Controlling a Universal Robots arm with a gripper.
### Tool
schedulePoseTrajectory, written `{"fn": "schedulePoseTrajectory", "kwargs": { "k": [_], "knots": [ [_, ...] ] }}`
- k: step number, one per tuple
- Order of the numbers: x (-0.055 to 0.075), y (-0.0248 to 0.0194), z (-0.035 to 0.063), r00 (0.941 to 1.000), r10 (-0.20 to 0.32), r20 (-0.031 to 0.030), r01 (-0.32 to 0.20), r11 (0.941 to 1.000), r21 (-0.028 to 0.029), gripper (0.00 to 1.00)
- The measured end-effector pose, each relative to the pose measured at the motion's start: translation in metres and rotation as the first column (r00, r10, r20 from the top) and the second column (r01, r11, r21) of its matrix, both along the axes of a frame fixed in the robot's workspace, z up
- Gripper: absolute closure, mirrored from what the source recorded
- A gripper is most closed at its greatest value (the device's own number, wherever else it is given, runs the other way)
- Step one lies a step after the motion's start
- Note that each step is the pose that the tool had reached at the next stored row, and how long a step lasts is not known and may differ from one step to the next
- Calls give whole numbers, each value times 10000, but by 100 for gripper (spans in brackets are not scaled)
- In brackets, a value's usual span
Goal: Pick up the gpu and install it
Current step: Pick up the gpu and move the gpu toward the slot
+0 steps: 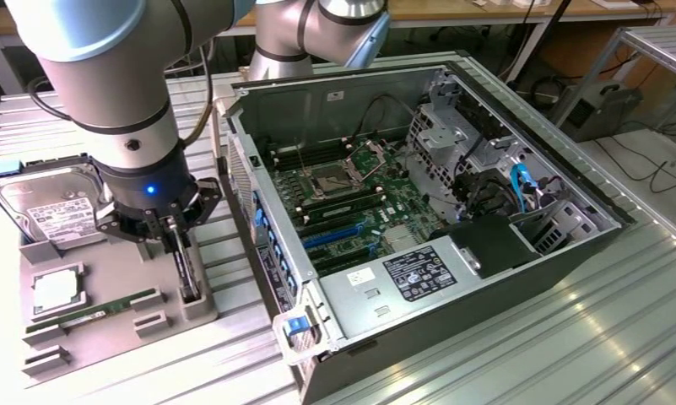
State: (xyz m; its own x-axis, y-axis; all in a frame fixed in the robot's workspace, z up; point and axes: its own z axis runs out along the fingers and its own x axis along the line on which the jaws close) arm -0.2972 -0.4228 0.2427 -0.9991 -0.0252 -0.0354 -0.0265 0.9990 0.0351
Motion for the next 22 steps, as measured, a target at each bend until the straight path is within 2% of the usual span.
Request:
{"fn": "schedulePoseTrajectory", "kwargs": {
  "k": [3,9,18,22],
  "knots": [
    [0,0,0,9998,-185,0,185,9998,0,74],
    [-1,1,53,10000,-47,1,47,10000,0,74],
    [0,0,265,10000,91,0,-91,10000,0,74],
    [5,1,459,10000,90,1,-90,10000,0,74]
  ]
}}
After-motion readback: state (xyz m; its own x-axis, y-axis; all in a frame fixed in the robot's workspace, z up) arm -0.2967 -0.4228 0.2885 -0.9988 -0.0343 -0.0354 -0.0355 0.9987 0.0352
